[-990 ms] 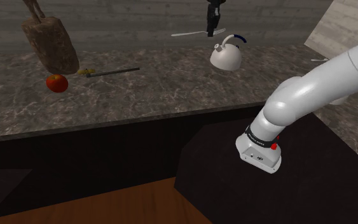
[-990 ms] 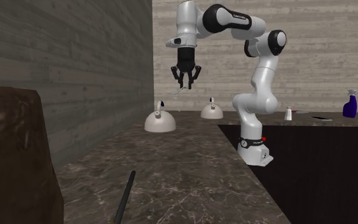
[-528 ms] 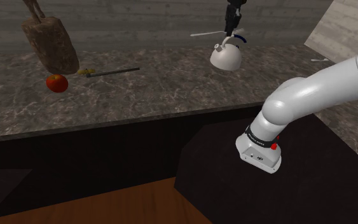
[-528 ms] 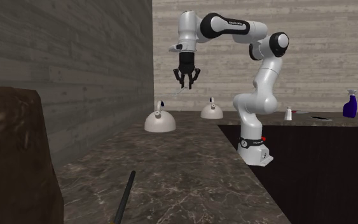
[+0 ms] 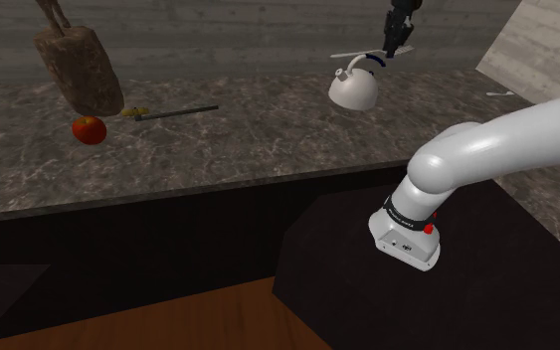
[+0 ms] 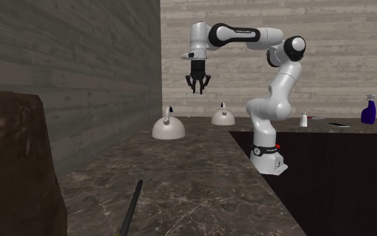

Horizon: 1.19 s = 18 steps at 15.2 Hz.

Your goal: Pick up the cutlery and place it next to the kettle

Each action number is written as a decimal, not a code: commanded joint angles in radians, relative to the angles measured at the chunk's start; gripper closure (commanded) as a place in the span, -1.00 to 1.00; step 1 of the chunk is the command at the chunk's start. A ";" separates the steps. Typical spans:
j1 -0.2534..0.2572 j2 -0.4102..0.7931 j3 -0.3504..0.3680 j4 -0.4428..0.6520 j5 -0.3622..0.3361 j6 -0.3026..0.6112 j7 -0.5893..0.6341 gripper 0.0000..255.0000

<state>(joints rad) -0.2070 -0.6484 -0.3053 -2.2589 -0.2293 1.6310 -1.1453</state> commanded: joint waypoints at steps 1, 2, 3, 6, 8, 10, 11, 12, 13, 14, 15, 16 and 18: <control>-0.019 -0.017 -0.039 0.000 -0.027 -0.008 -0.051 1.00; -0.028 -0.020 -0.058 0.002 -0.040 -0.009 -0.074 1.00; -0.035 -0.023 -0.078 0.006 -0.052 -0.011 -0.098 1.00; -0.048 -0.027 -0.109 -0.002 -0.072 0.001 -0.131 1.00; -0.050 -0.031 -0.114 -0.032 -0.077 0.026 -0.128 1.00; -0.052 -0.034 -0.120 -0.060 -0.082 0.051 -0.125 1.00; -0.053 -0.036 -0.122 -0.074 -0.084 0.064 -0.124 1.00; -0.054 -0.037 -0.125 -0.088 -0.087 0.076 -0.123 1.00; -0.056 -0.038 -0.128 -0.101 -0.090 0.089 -0.122 1.00; -0.057 -0.038 -0.131 -0.115 -0.092 0.102 -0.120 1.00; -0.058 -0.039 -0.134 -0.128 -0.095 0.115 -0.119 1.00; -0.059 -0.039 -0.137 -0.141 -0.098 0.128 -0.118 1.00; -0.061 -0.038 -0.143 -0.167 -0.103 0.154 -0.116 1.00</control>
<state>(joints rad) -0.2661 -0.6844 -0.4459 -2.4077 -0.3287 1.7692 -1.2633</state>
